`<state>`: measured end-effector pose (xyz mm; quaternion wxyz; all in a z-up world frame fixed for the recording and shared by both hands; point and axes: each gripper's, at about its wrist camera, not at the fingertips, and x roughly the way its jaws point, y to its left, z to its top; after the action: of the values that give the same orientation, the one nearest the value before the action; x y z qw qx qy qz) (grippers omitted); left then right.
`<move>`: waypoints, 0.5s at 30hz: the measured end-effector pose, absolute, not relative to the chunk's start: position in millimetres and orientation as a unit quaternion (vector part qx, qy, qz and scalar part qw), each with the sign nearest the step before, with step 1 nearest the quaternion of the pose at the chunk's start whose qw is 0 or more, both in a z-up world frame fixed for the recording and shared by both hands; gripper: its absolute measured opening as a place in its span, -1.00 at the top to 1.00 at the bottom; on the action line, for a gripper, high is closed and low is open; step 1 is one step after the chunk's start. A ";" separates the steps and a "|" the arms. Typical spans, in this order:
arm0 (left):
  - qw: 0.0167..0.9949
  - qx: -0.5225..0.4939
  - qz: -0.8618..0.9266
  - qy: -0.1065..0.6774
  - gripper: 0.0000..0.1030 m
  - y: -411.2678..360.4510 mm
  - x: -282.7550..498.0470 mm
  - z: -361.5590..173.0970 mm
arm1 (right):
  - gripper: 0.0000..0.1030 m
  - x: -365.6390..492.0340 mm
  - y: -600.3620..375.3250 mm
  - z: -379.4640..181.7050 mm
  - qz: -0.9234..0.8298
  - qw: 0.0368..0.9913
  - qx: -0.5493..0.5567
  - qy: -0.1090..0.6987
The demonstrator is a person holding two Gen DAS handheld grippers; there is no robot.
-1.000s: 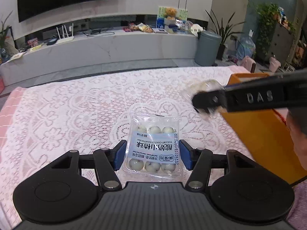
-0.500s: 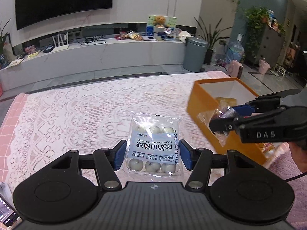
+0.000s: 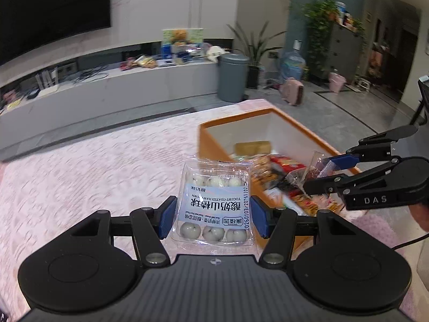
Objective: Organize snacks
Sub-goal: 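Carry both packets over the orange box and open both tools to drop them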
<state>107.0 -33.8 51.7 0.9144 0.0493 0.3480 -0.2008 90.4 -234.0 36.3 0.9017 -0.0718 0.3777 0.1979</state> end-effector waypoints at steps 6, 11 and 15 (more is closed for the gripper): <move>0.906 0.077 -0.237 0.342 -0.29 -84.0 124.8 51.4 | 0.26 101.4 -284.3 34.8 0.152 0.904 -0.077 0.392; 0.891 0.084 -0.270 0.356 -0.29 -118.6 146.5 42.8 | 0.25 122.1 -311.7 28.9 0.129 0.898 -0.092 0.411; 0.867 0.098 -0.298 0.387 -0.30 -145.2 168.5 30.1 | 0.25 139.2 -326.1 16.9 0.128 0.884 -0.091 0.440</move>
<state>168.5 -145.2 30.1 0.8668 0.0984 0.3872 -0.2983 139.2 -326.1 16.9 0.8842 -0.0908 0.4400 0.1279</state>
